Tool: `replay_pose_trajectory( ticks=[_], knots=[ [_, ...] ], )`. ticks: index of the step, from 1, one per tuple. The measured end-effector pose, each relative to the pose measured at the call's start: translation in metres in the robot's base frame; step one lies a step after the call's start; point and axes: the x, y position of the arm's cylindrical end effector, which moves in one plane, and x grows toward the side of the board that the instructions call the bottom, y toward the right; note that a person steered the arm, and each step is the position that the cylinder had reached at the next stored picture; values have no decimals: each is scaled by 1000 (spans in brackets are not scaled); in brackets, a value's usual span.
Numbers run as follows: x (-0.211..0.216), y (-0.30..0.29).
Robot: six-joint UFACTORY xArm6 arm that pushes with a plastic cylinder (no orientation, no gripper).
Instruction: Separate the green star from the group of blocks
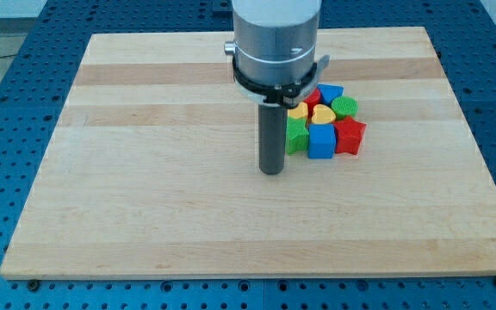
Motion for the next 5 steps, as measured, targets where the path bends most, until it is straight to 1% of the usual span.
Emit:
replay_pose_trajectory(
  ticks=[1,2,3,4,5],
  knots=[
    [5,32],
    [14,96],
    [12,176],
    [-19,215],
    [-44,201]
  ],
)
